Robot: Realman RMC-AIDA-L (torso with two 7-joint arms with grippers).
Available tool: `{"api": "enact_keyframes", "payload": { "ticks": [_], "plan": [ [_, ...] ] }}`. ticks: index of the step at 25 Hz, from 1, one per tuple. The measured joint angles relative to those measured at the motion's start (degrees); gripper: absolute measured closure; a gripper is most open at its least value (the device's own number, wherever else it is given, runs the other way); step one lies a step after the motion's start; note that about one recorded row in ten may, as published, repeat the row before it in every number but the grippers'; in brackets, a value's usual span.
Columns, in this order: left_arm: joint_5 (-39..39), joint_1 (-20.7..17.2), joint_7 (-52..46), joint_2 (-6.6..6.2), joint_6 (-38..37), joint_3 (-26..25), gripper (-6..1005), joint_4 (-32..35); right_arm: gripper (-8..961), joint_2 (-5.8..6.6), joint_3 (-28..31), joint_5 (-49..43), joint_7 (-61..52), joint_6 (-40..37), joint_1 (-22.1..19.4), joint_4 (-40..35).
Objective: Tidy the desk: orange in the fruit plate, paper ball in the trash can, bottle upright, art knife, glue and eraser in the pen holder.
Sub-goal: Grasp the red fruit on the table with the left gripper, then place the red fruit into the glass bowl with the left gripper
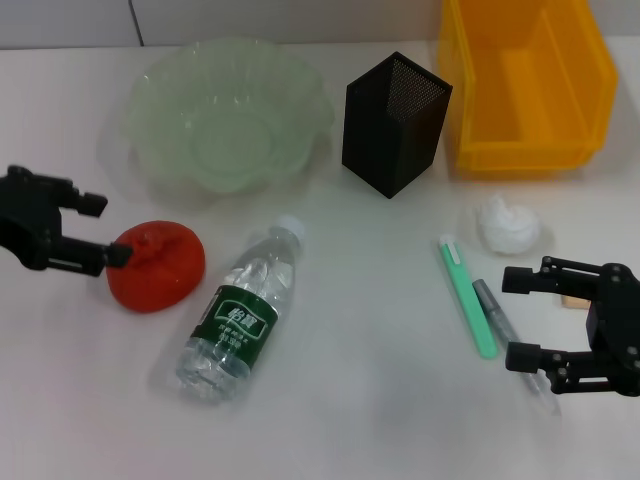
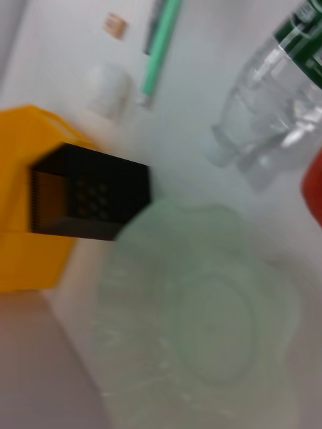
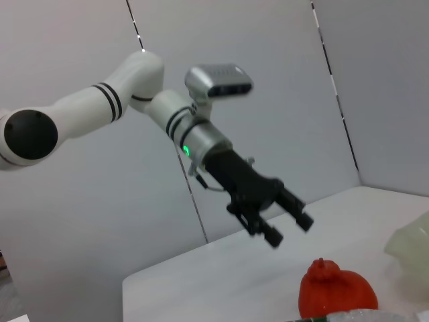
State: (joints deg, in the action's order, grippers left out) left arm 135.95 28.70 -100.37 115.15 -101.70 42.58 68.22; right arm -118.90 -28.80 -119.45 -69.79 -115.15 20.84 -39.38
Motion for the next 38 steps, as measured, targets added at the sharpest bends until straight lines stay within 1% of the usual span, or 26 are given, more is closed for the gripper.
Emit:
{"api": "enact_keyframes", "payload": {
  "ticks": [1,4,5,7,8,9,10,13,14,15,19,20,26,27,33,36,38],
  "plan": [
    [0.0,0.0,0.0,0.0,0.0,0.0,233,0.0,121,0.0,0.0,0.0,0.0,0.0,0.0,0.0],
    [1.45,-0.07,0.34,1.38,1.83,0.2,233,-0.94,121,0.05,0.12,0.02,0.0,-0.08,0.07,-0.09],
    [1.55,-0.06,0.57,2.19,2.91,0.57,233,-1.73,121,0.08,0.15,0.06,-0.01,-0.22,0.32,-0.25],
    [1.55,-0.06,0.57,2.19,2.91,0.57,233,-1.73,121,0.1,0.18,0.14,-0.06,-0.46,0.54,-0.3],
    [1.58,0.0,0.67,2.56,3.48,0.8,233,-2.1,120,0.12,0.2,0.22,-0.09,-0.79,0.71,-0.34],
    [1.58,0.0,0.67,2.56,3.48,0.8,234,-2.1,120,0.13,0.22,0.31,-0.09,-1.28,0.96,-0.37],
    [1.61,0.28,0.74,3.08,5.34,2.18,234,-3.41,120,0.06,0.23,0.38,-0.09,-1.85,1.47,-0.4],
    [1.57,0.5,0.74,3.11,7.23,3.1,234,-4.73,120,-0.01,0.21,0.4,-0.09,-1.85,1.78,-0.42],
    [1.7,0.88,0.74,3.11,10.44,3.57,234,-7.0,120,-0.05,0.22,0.48,-0.09,-1.92,1.84,-0.43],
    [1.99,1.23,0.74,3.01,11.73,3.58,239,-8.48,120,-0.09,0.13,1.43,-0.09,-2.47,1.87,-0.43],
    [2.19,1.47,0.74,2.83,12.49,3.58,261,-9.57,120,-0.13,-0.03,3.24,0.0,-3.6,1.6,-0.43],
    [2.39,1.78,0.82,2.41,14.22,3.62,267,-11.44,121,-0.12,0.16,3.33,0.01,-3.88,1.57,-0.44],
    [2.31,1.48,1.39,2.62,14.51,3.69,299,-11.13,121,-0.06,0.23,3.35,0.03,-3.93,1.84,-0.43],
    [2.3,1.42,1.46,2.67,14.44,3.72,516,-11.02,121,-0.06,0.23,3.35,0.03,-3.95,1.87,-0.43],
    [2.17,1.33,1.6,2.78,14.0,3.57,734,-10.91,121,-0.05,0.23,3.36,0.06,-3.95,1.97,-0.43],
    [1.47,1.32,1.71,2.8,12.45,3.18,775,-10.03,121,-0.07,0.25,3.36,0.07,-3.95,1.86,-0.43],
    [-0.98,1.03,1.89,2.8,11.08,2.44,803,-8.4,120,-0.08,0.29,3.36,0.08,-3.93,1.76,-0.43]
  ]
}}
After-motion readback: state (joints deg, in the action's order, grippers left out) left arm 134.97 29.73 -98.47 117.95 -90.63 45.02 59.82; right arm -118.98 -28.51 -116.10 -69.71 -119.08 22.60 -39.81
